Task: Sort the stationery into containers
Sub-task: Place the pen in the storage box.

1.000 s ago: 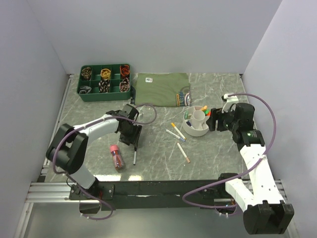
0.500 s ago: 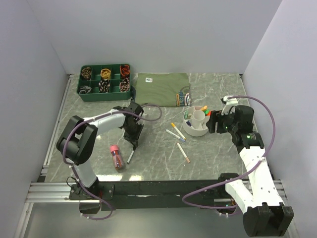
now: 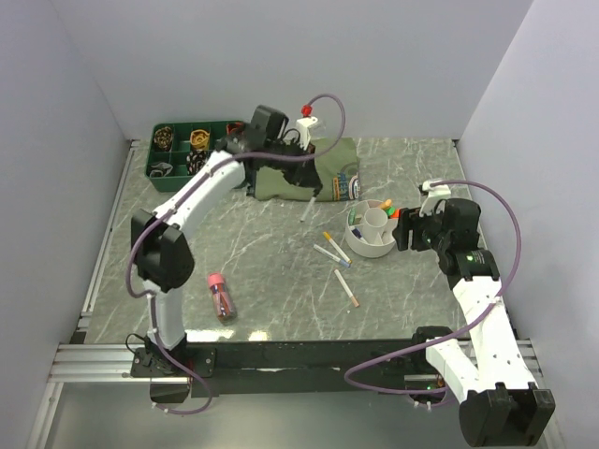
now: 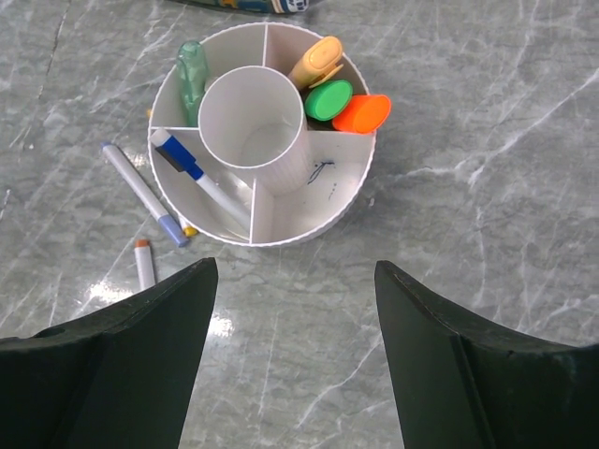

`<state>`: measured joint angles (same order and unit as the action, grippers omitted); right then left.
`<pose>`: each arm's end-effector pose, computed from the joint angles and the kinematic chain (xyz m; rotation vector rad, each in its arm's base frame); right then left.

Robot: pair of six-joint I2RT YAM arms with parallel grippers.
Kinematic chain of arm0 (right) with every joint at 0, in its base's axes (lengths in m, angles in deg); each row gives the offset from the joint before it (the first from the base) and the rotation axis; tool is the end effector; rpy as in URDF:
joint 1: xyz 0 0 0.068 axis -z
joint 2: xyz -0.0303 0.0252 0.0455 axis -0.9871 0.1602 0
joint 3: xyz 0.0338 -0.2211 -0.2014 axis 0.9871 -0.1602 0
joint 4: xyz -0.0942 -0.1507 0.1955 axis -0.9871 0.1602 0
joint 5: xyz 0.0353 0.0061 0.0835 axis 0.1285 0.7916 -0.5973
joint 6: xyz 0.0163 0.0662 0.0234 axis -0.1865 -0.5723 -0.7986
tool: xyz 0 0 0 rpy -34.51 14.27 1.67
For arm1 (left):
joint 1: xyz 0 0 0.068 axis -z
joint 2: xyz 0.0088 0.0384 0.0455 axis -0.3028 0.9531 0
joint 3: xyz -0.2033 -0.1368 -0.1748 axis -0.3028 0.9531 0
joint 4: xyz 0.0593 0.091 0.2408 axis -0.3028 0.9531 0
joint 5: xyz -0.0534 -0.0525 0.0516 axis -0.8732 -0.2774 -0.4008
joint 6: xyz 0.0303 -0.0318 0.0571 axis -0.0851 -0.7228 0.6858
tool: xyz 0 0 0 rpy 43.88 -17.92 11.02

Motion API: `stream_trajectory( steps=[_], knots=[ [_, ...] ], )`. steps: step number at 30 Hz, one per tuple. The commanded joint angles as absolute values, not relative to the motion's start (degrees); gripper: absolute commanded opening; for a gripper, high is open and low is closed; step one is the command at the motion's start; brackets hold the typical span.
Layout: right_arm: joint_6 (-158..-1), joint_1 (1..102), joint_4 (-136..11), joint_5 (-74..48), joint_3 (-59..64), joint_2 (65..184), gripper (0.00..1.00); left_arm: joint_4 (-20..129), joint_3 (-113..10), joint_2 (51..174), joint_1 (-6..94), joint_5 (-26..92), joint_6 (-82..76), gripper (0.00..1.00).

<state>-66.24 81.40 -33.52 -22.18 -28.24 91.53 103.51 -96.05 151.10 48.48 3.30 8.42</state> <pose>0.1855 0.0155 0.3056 -0.2825 2.1084 0.2407 0.3867 -0.2739 0.3639 0.9526 2.1786 -1.0460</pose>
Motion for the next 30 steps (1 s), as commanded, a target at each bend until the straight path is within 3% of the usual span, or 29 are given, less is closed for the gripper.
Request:
stream_trajectory(
  steps=[1, 3, 4, 6, 11, 30],
  knots=[
    [-64.7, 81.1, -35.1, -20.2, -24.7, 91.4, 0.76, 55.8, -72.4, 142.5, 50.2, -11.4, 1.0, 0.01],
    [-64.3, 81.2, -34.0, -19.5, -23.6, 91.7, 0.76, 35.3, -62.9, 139.4, 51.4, -13.9, -6.0, 0.01],
    [-63.9, 81.3, -33.9, -19.3, -23.4, 91.9, 0.76, 16.4, -56.4, 139.3, 51.9, -14.2, -8.0, 0.01],
    [-63.8, 81.5, -33.5, -19.0, -22.8, 92.2, 0.76, 7.0, -54.4, 141.5, 53.7, -13.3, -13.0, 0.01],
    [-63.6, 82.0, -32.5, -19.2, -22.1, 92.5, 0.75, -2.3, -57.0, 146.5, 55.7, -10.3, -20.8, 0.01],
    [-64.0, 82.5, -28.0, -19.9, -18.3, 95.1, 0.75, -8.3, -62.0, 162.0, 58.3, -8.4, -20.6, 0.01]
  ],
)
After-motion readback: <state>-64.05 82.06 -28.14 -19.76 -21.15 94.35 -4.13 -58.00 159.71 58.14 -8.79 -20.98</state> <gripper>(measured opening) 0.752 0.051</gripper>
